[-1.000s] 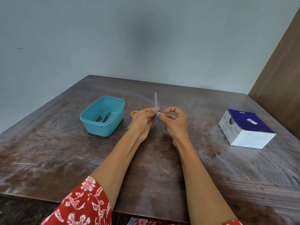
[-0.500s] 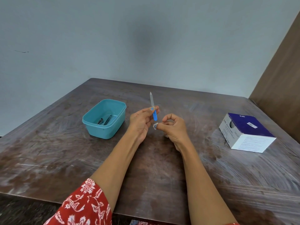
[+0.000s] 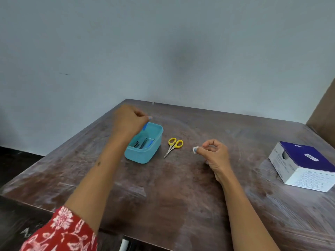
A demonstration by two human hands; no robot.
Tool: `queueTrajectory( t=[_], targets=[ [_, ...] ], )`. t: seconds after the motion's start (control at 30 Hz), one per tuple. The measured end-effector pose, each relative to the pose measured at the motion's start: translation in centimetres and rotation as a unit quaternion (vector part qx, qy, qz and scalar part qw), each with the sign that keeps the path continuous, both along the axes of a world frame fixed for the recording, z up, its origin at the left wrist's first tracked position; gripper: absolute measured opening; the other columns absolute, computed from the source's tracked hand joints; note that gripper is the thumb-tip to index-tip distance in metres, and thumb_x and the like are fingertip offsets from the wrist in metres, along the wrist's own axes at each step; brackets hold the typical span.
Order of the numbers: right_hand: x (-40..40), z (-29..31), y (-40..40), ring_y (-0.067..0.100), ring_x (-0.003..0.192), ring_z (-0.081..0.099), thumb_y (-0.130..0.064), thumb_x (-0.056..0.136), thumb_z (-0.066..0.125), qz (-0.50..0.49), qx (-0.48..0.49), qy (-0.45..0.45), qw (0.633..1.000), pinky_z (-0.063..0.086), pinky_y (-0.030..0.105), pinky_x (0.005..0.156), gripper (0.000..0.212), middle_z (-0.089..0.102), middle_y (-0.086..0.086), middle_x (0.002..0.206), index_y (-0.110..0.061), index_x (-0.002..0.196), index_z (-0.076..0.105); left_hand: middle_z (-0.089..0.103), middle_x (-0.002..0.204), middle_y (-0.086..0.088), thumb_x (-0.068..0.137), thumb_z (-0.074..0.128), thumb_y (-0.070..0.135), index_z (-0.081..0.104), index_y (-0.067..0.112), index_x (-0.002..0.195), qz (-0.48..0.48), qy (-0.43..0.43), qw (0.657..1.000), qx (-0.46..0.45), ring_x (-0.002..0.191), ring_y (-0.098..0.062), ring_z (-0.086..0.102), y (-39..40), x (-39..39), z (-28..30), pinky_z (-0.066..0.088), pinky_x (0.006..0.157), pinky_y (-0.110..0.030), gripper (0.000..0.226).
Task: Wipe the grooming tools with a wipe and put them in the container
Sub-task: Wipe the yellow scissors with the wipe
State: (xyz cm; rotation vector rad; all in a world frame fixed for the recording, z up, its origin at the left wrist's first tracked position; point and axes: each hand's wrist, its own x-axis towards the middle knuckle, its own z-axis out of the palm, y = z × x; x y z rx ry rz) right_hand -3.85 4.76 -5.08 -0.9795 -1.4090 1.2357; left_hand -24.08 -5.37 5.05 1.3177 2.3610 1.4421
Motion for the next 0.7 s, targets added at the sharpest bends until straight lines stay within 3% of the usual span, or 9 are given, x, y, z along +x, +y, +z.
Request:
queueTrajectory(
  t=[0.1, 0.2, 0.3, 0.4, 0.47, 0.57, 0.63, 0.7],
  targets=[
    [0.0, 0.0, -0.1, -0.004, 0.042, 0.049, 0.003, 0.067, 0.077, -0.002, 0.004, -0.003, 1.000, 0.034, 0.008, 0.041, 0.031, 0.057, -0.010, 0.049, -0.014, 0.067, 0.052, 0.050, 0.048, -0.002, 0.074, 0.071, 0.018, 0.068, 0.001, 0.063, 0.040, 0.078, 0.980, -0.177, 0.045, -0.012, 0.045, 0.9, -1.4, -0.7, 0.031, 0.042, -0.024, 0.020],
    [0.0, 0.0, -0.1, -0.004, 0.042, 0.050, 0.003, 0.067, 0.078, -0.002, 0.009, -0.005, 1.000, 0.034, 0.008, 0.041, 0.031, 0.057, -0.006, 0.052, -0.014, 0.066, 0.052, 0.049, 0.053, -0.003, 0.072, 0.072, 0.012, 0.050, 0.005, 0.055, 0.047, 0.114, 0.957, -0.262, 0.047, -0.012, 0.045, 2.0, -1.4, -1.9, 0.030, 0.038, -0.023, 0.028],
    [0.0, 0.0, -0.2, -0.003, 0.041, 0.048, 0.002, 0.067, 0.078, 0.000, 0.009, -0.008, 1.000, 0.034, 0.009, 0.040, 0.030, 0.057, -0.008, 0.049, -0.014, 0.065, 0.052, 0.054, 0.069, -0.009, 0.073, 0.065, 0.003, 0.043, 0.007, 0.057, 0.046, 0.135, 0.950, -0.276, 0.062, -0.018, 0.053, 2.7, -0.8, -2.6, 0.035, 0.044, -0.022, 0.027],
    [-0.1, 0.0, -0.2, -0.004, 0.040, 0.047, 0.001, 0.068, 0.078, 0.003, 0.007, -0.012, 1.000, 0.033, 0.009, 0.040, 0.029, 0.057, -0.010, 0.045, -0.013, 0.064, 0.053, 0.064, 0.090, -0.016, 0.074, 0.063, 0.002, 0.056, 0.002, 0.077, 0.041, 0.146, 0.945, -0.288, 0.086, -0.027, 0.063, 2.8, -0.3, -2.8, 0.040, 0.055, -0.027, 0.007],
    [-0.1, 0.0, -0.2, -0.003, 0.040, 0.046, 0.001, 0.068, 0.078, 0.004, 0.009, -0.011, 1.000, 0.033, 0.008, 0.040, 0.029, 0.058, -0.010, 0.044, -0.013, 0.064, 0.053, 0.065, 0.095, -0.016, 0.075, 0.065, 0.004, 0.059, 0.000, 0.087, 0.041, 0.153, 0.942, -0.297, 0.089, -0.027, 0.064, 2.8, -0.2, -3.2, 0.043, 0.057, -0.028, 0.014],
    [-0.1, 0.2, -0.3, -0.003, 0.038, 0.045, 0.000, 0.069, 0.077, 0.005, 0.003, 0.001, 1.000, 0.033, 0.009, 0.039, 0.026, 0.058, -0.010, 0.045, -0.013, 0.065, 0.054, 0.064, 0.090, -0.017, 0.075, 0.062, 0.000, 0.050, 0.003, 0.071, 0.058, 0.182, 0.944, -0.271, 0.086, -0.030, 0.063, 2.3, 0.0, -2.9, 0.045, 0.058, -0.031, 0.013],
    [-0.1, 0.4, -0.2, 0.000, 0.036, 0.040, 0.001, 0.072, 0.074, 0.001, -0.024, 0.041, 0.999, 0.031, 0.013, 0.037, 0.023, 0.057, -0.006, 0.051, -0.014, 0.069, 0.056, 0.059, 0.075, -0.018, 0.076, 0.058, -0.003, 0.035, 0.007, 0.057, 0.075, 0.228, 0.948, -0.208, 0.076, -0.034, 0.060, 2.1, 0.6, -2.4, 0.038, 0.052, -0.032, 0.031],
    [0.0, 0.5, -0.1, 0.003, 0.036, 0.040, 0.002, 0.077, 0.069, 0.010, -0.067, 0.107, 0.992, 0.032, 0.015, 0.036, 0.019, 0.056, 0.003, 0.060, -0.014, 0.077, 0.059, 0.049, 0.062, -0.017, 0.079, 0.053, 0.002, 0.037, 0.006, 0.056, 0.062, 0.274, 0.951, -0.132, 0.066, -0.034, 0.052, 2.0, 2.0, -2.4, 0.031, 0.049, -0.031, 0.029]
  ],
)
